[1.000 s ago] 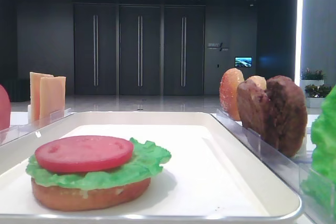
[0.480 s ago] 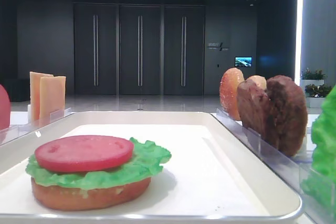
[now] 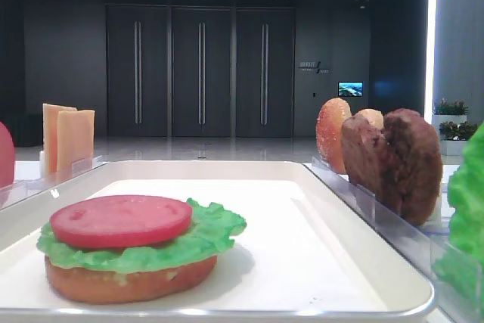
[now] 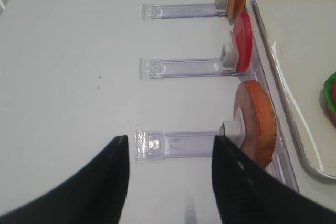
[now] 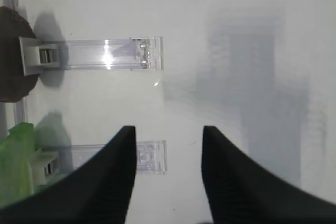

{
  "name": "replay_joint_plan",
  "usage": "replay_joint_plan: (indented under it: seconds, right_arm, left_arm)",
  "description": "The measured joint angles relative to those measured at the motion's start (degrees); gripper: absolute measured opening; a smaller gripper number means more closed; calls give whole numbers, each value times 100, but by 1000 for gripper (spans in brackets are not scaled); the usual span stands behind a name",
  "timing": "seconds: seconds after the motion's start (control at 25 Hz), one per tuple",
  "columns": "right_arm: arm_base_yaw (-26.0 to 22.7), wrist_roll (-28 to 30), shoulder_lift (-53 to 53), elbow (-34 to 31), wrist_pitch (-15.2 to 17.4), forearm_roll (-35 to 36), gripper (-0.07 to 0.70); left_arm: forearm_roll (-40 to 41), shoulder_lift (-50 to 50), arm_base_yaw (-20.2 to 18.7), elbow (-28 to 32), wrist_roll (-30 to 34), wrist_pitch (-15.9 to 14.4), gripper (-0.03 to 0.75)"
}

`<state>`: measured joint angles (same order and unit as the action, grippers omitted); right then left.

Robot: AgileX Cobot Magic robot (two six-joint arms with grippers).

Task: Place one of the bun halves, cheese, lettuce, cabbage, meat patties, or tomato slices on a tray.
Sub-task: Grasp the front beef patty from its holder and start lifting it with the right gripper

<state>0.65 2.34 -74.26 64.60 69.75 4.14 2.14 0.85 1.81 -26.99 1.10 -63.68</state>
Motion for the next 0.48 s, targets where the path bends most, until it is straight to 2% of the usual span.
replay_joint_plan:
  seconds: [0.12,0.2,0.4,0.48]
  right_arm:
    - [496,-234,0,0,5,-13,288]
    - [1164,-565,0,0,-72,-26,288]
    - [2942,-1734,-231,34,-662,-148,288]
    - [3536,-2107,-441,120,-765,-384,288]
  left_arm:
    - [0,0,0,0,0,0,391]
    - [0,0,0,0,-6,0,391]
    - [1,0,0,0,-10,0,391]
    - [1,0,0,0,-10,0,391]
